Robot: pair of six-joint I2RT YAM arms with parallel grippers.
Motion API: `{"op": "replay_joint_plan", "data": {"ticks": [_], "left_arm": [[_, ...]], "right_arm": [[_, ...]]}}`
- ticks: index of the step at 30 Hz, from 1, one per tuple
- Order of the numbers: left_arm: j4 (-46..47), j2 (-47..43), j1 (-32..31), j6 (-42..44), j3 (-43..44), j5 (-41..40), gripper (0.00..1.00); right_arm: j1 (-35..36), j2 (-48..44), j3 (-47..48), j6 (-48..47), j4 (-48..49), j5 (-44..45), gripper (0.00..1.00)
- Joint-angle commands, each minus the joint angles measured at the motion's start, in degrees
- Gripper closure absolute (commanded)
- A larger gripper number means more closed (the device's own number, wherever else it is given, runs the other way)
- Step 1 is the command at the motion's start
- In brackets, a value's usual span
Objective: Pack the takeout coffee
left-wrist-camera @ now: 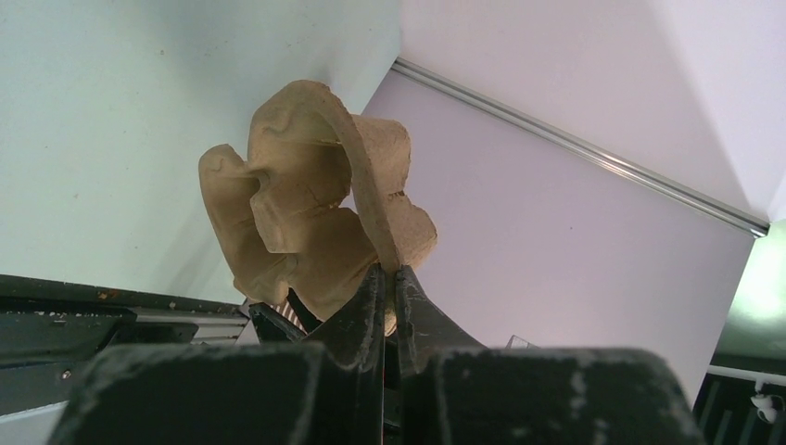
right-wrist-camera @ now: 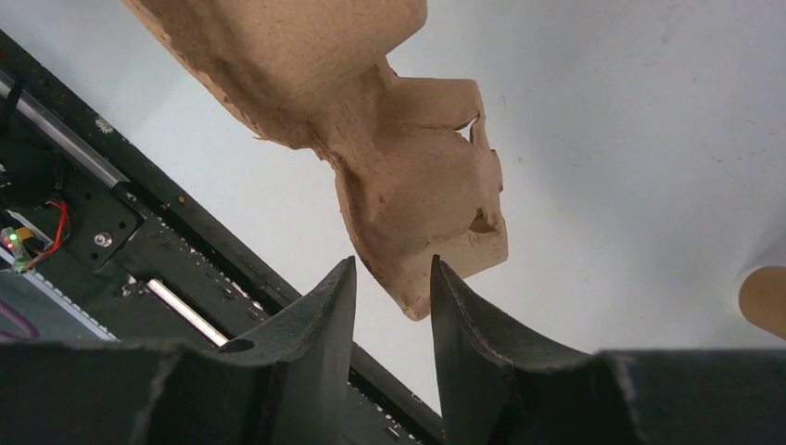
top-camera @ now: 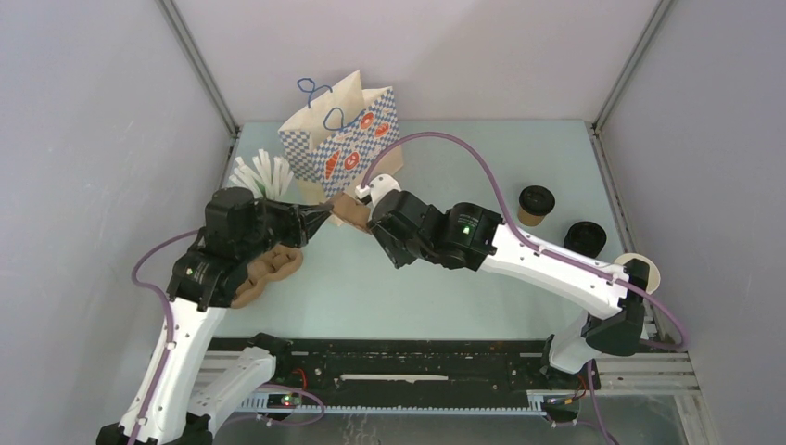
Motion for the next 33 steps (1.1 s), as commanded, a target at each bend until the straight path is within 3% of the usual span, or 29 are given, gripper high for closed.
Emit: {"op": "replay_joint_plan", "data": {"ticks": [1, 16, 19, 21, 25, 28, 30, 31, 33], "left_arm": [[0.34, -0.99, -0.30, -0.76, 1.37, 1.48, 1.00], [-0.20, -1.34, -0.27, -1.76, 1.66, 2.23, 1.00], [-0.56, -1.35, -0.26, -1.86, 1.96, 2.16, 1.00], [-0.99, -1.25, -0.28, -1.70, 2.38, 2.12, 1.00], [-1.77, -0.92, -0.30, -1.48, 2.67, 2.07, 1.00], [-1.77, -0.72, -0.27, -0.46, 2.76, 1.93, 1.00], [-1.30, -0.34, -0.21, 1.33, 2.75, 2.41, 1.00], [0.41, -0.14, -0.11, 2.80, 2.50, 3.03, 0.89], [2.54, 0.11, 0.09, 7.92, 3.08, 3.22, 0.50]], "right_arm": [[0.55, 0.55, 0.18, -1.15, 2.79, -1.14, 0.58], [0.63, -0.49, -4.44, -2.25, 6.81, 0.03, 0.73], [0.80, -1.36, -5.94, -2.99, 8.49, 1.14, 0.61], [0.90, -1.72, -6.76, -3.65, 9.34, 1.63, 0.60], [1.14, -1.95, -7.46, -4.44, 10.42, 2.23, 0.75], [1.32, -2.56, -7.83, -4.84, 11.46, 3.34, 0.98], [1.34, -3.17, -8.08, -4.73, 11.69, 3.57, 1.00], [1.27, -3.57, -8.23, -4.23, 11.45, 3.62, 1.00], [0.81, -4.97, -9.46, -2.67, 10.57, 3.04, 1.00]]}}
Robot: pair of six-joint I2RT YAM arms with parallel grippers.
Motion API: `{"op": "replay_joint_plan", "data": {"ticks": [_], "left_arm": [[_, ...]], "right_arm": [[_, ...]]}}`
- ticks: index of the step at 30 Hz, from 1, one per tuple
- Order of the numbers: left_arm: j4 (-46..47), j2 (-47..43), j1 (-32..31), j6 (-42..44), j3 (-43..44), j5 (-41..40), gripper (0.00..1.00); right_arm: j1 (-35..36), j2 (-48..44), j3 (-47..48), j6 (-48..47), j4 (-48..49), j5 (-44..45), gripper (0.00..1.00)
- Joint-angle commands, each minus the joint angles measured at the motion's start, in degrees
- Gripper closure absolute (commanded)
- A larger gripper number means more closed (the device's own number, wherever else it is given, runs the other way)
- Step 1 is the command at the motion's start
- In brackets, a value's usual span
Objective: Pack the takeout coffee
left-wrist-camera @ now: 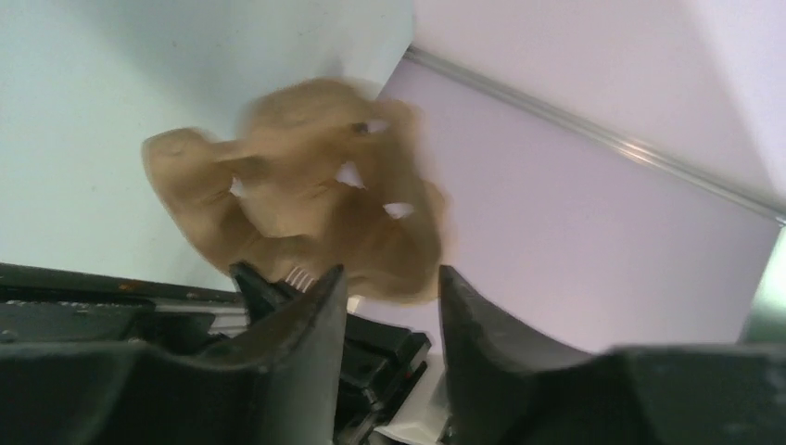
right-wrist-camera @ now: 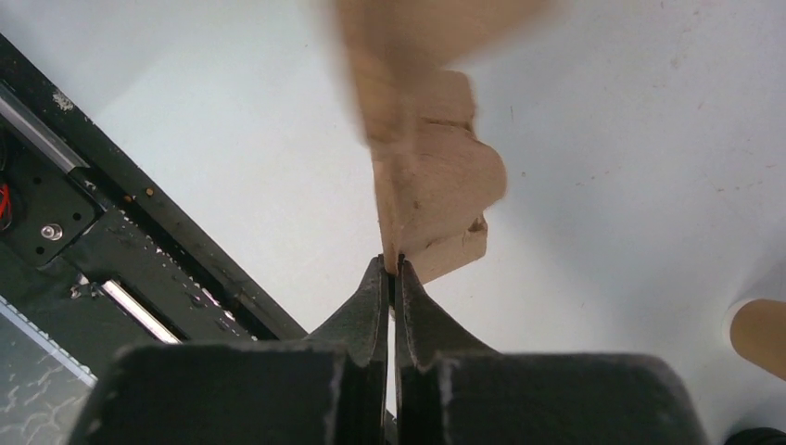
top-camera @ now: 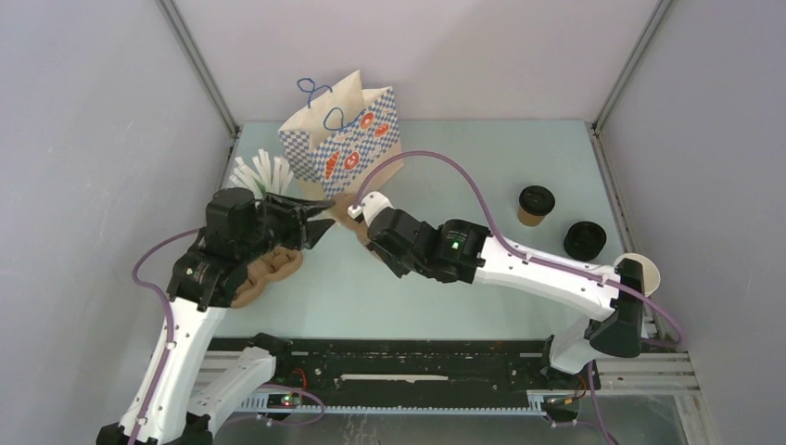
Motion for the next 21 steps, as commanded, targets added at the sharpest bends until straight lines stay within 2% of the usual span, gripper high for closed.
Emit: {"op": "replay_joint_plan", "data": {"ticks": [1, 2, 4, 6, 9, 13, 17, 21], "left_arm": [[4.26, 0.79, 0.25, 10.51, 4.34, 1.21, 0.32], [3.46, 1.48, 0.32, 15.18, 6.42, -0.58, 0.16], [1.28, 3.66, 0.53, 26.91, 12.50, -3.85, 0.01], [-0.38, 6.31, 0.45, 38.93, 18.58, -6.89, 0.00], [0.73, 10.78, 0.45, 58.01, 23.18, -7.49, 0.00], [1.01, 17.75, 0.43, 75.07, 26.74, -11.87, 0.00], [7.39, 24.80, 0.32, 85.58, 27.01, -14.03, 0.02], [11.99, 33.14, 0.35, 86.56, 31.50, -16.67, 0.03]], "right_arm": [[-0.62, -5.63, -2.03, 2.81, 0.99, 1.75, 1.00], [-1.01, -7.61, -3.42, 3.74, 0.51, 1.52, 1.00], [-2.26, -11.50, -6.34, 5.72, -1.06, 0.59, 1.00], [-4.51, -16.16, -9.06, 7.87, -2.96, -0.65, 1.00], [-10.11, -22.98, -12.40, 10.96, -5.67, -4.82, 1.00], [-19.06, -30.17, -13.21, 11.47, -8.58, -12.45, 1.00], [-26.82, -34.68, -13.23, 11.21, -10.86, -20.13, 1.00], [-31.05, -36.80, -14.27, 10.88, -12.24, -25.99, 1.00]]}}
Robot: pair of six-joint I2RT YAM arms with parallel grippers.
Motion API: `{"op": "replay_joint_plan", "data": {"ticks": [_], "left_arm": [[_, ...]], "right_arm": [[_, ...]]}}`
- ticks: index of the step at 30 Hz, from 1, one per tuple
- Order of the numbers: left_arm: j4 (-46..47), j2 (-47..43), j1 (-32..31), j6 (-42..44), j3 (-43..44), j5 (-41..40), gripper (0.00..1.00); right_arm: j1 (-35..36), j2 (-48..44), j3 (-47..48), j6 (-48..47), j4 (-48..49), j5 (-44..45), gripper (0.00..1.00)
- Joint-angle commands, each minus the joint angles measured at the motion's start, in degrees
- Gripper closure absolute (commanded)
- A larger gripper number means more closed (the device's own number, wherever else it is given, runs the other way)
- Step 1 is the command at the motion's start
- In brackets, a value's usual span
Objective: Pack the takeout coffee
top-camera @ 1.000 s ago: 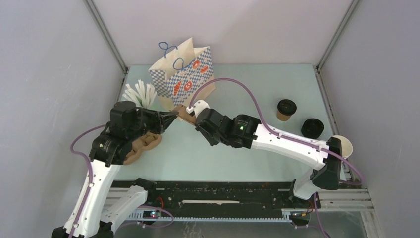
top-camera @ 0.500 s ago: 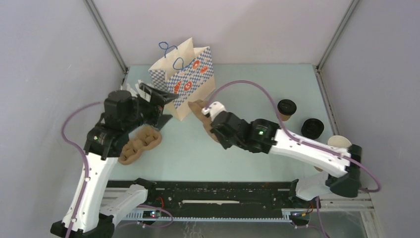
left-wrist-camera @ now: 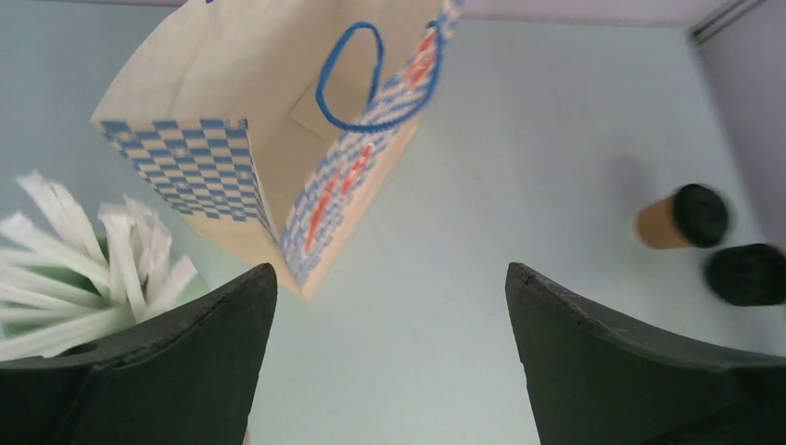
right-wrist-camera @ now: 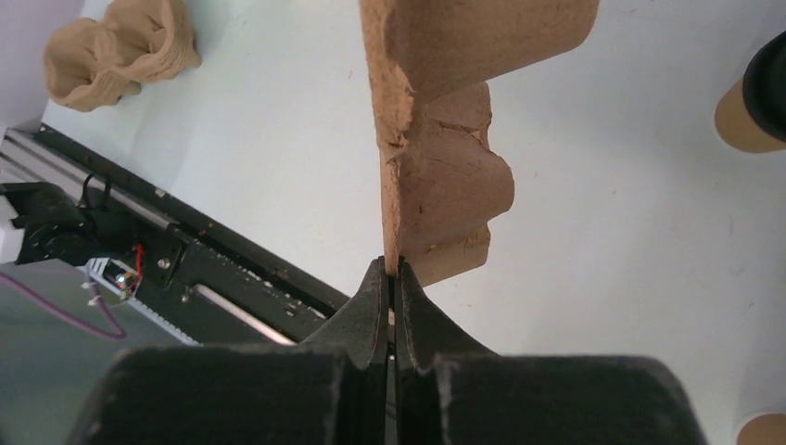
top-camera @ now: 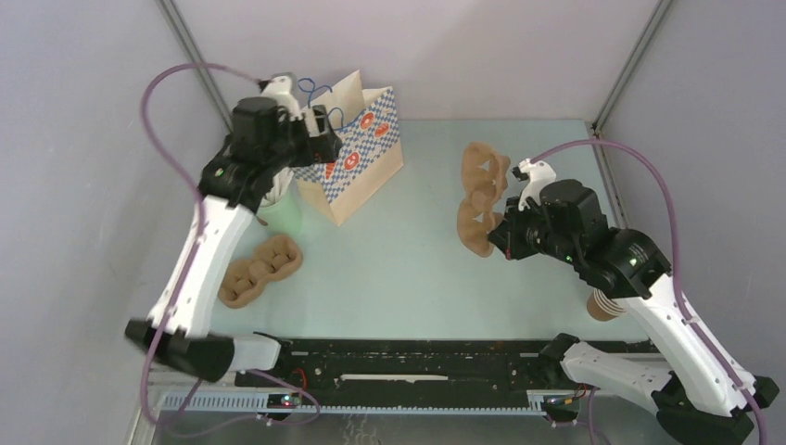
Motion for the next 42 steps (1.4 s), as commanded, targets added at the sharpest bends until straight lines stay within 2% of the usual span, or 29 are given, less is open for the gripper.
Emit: {"op": "replay_joint_plan", "data": {"ticks": [1, 3, 7, 13, 17, 19, 20, 26, 33, 38, 42], "left_arm": [[6.74, 9.05, 0.07, 8.42, 5.84, -5.69, 0.04], [6.78, 13.27, 0.10, 7.11, 9.60, -6.80, 0.05], [6.26, 19.92, 0.14, 6.67, 14.70, -9.41, 0.14], [6.19, 24.58, 0.07, 6.25, 17.86, -11.07, 0.26], [5.42, 27.19, 0.10, 5.52, 20.05, -8.65, 0.42], [3.41, 28.92, 0.10, 5.19, 22.96, -6.69, 0.54], [2.21, 29.70, 0.10, 4.87, 24.47, -5.92, 0.63], [-2.98, 30.30, -0.97, 2.23, 30.02, -2.04, 0.98], [-7.77, 23.56, -6.40, -9.99, 29.40, -8.02, 1.00], [-11.20, 19.69, -15.81, -19.88, 28.74, -16.87, 1.00], [-12.43, 17.39, -25.65, -25.97, 26.96, -27.71, 1.00]], "right_arm": [[-3.43, -1.35, -1.41, 0.74, -2.12, -9.22, 1.00], [-4.25, -1.77, -1.55, 0.26, -2.51, -9.90, 1.00], [-6.67, -2.75, -1.66, -0.36, -2.71, -10.34, 1.00], [-10.47, -3.65, -2.12, -1.01, -2.58, -11.88, 1.00], [-11.73, -3.67, -2.22, -0.89, -2.55, -12.72, 1.00], [-12.00, -3.75, -2.24, -0.82, -2.26, -13.05, 1.00], [-12.07, -3.79, -2.21, -0.76, -2.04, -13.15, 1.00], [-12.56, -4.00, -2.21, 0.13, -0.84, -14.43, 1.00], [-13.40, -3.35, -2.22, 0.30, 0.71, -16.24, 1.00], [-14.30, -2.43, -2.22, 0.26, 2.01, -18.48, 1.00], [-15.67, -2.10, -2.18, 0.69, 2.50, -20.66, 1.00]]}}
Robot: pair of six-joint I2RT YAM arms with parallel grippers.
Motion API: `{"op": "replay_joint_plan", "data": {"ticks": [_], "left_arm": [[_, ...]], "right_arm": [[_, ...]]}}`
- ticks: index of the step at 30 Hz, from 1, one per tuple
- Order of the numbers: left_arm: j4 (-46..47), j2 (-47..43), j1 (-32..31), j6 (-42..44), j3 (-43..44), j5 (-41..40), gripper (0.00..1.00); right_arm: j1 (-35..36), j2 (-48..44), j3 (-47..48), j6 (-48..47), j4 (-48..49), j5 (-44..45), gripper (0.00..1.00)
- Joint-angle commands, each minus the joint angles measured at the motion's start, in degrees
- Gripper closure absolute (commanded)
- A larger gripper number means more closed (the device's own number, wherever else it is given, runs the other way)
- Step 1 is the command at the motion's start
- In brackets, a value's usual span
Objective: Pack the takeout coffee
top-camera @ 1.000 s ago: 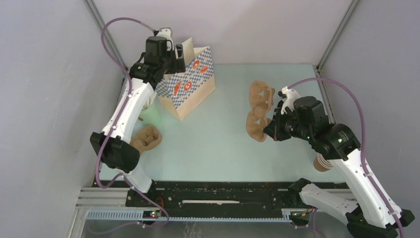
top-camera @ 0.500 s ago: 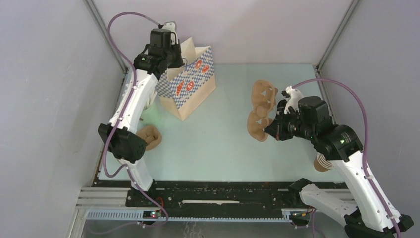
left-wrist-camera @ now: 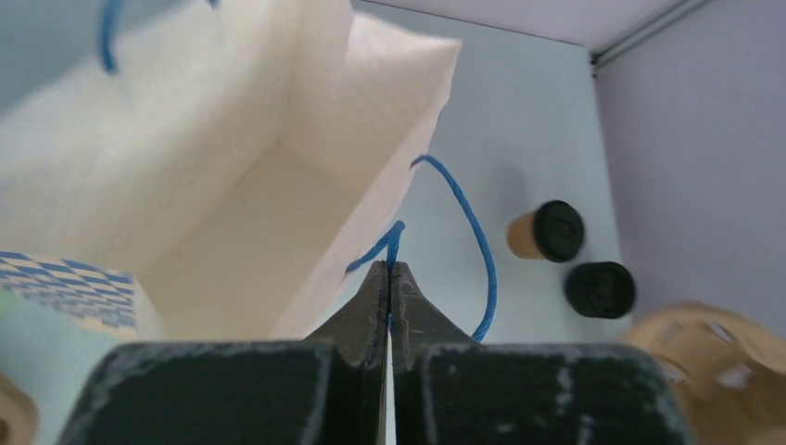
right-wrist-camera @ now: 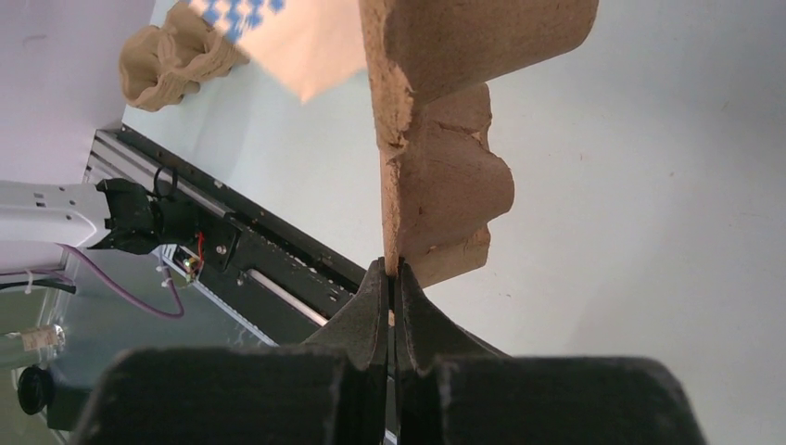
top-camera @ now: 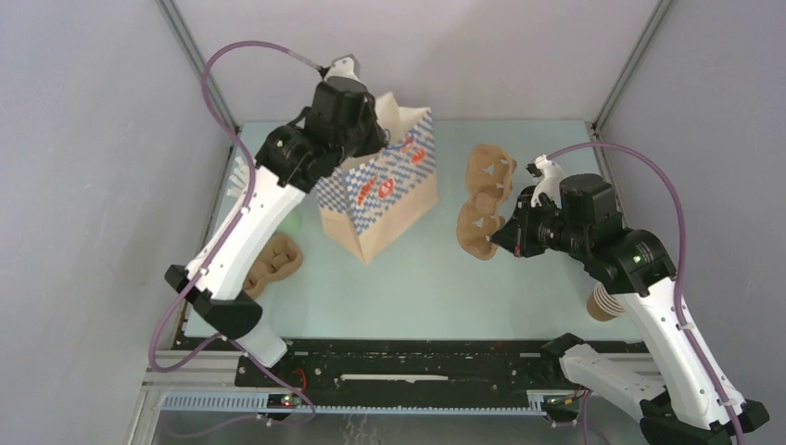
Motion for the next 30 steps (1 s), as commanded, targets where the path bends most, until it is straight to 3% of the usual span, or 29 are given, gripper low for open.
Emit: {"op": "replay_joint_plan", "data": {"ticks": [1, 5, 11, 14, 24, 30], "left_arm": [[-1.23, -4.79, -9.59, -10.82, -0.44, -13.67, 1.00], [-2.84, -3.60, -18.17, -14.20, -1.54, -19.45, 1.00], [-2.36, -1.05, -24.75, -11.58, -0.72, -17.91, 1.00], [-2.36, 0.34, -25.58, -9.62, 1.14, -16.21, 1.00], [-5.57, -2.52, -26.19, -3.59, 6.71, -30.40, 1.00], [-6.38, -5.83, -26.78, -3.01, 5.15, -35.34, 1.00]], "right_arm": [[-1.71, 0.20, 0.17, 1.05, 2.79, -3.56, 1.00], [-2.96, 0.32, 0.17, 1.69, 0.92, -2.68, 1.00], [-5.66, 0.60, -0.55, 1.91, -5.16, 5.06, 1.00], [-6.54, -0.59, -2.89, 2.59, -5.47, 5.25, 1.00], [-6.65, 2.17, -4.92, 3.31, 2.99, -4.51, 1.00], [-5.85, 6.07, -4.85, 6.34, 8.60, -9.68, 1.00]]}}
